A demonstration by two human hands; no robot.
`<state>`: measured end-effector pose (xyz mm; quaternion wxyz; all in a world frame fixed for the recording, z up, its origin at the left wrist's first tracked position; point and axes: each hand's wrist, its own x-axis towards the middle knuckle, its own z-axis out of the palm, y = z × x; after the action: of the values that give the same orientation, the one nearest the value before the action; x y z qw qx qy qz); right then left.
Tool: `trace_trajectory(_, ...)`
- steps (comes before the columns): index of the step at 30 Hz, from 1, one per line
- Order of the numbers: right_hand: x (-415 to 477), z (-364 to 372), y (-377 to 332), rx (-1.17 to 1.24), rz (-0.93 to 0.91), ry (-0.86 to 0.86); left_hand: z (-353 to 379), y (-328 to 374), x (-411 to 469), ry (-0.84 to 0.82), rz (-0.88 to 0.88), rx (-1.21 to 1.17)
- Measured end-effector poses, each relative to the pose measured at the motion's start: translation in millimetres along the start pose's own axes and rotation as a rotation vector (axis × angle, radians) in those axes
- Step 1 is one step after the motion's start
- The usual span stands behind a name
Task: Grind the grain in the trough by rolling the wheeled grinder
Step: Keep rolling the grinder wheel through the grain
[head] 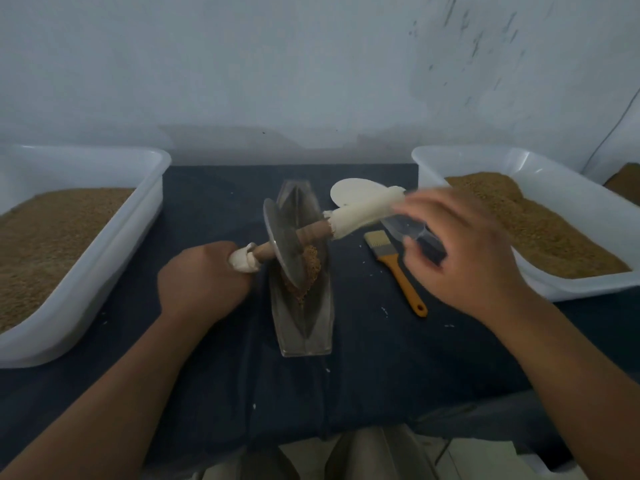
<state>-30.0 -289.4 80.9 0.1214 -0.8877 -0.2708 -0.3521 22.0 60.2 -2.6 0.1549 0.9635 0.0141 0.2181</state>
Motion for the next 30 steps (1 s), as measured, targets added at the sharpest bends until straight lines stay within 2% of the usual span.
trace_trajectory(1,12.9,1.6,-5.6,0.002,0.022,-0.038,0.0,1.5,2.4,-0.002,0.029,0.027)
trace_trajectory(5,44.7,23.5,-23.2,-0.276,0.027,-0.494,-6.0,4.5,9.7,-0.02,0.131,0.14)
trace_trajectory(7,45.1,35.2,-24.8,-0.35,0.033,-0.594,-11.5,1.8,11.4,-0.059,0.177,0.203)
trace_trajectory(11,38.1,48.4,-14.2,-0.26,0.108,-0.563,-22.4,0.9,20.4,-0.156,0.224,0.298)
trace_trajectory(16,49.9,84.6,0.6,-0.321,0.275,-0.599,-20.2,11.3,60.6,-0.275,0.278,0.355)
trace_trajectory(21,83.5,108.3,11.6,-0.373,0.326,-0.464,-6.6,23.0,99.7,-0.305,0.231,0.33)
trace_trajectory(24,82.4,103.6,9.3,-0.35,0.288,-0.447,-9.0,20.6,93.6,-0.366,0.216,0.309)
trace_trajectory(28,47.6,79.8,3.7,-0.318,0.163,-0.556,-21.3,6.0,52.6,-0.367,0.276,0.326)
trace_trajectory(30,35.1,71.4,-2.3,-0.338,0.092,-0.527,-26.2,-4.2,32.4,-0.384,0.295,0.305)
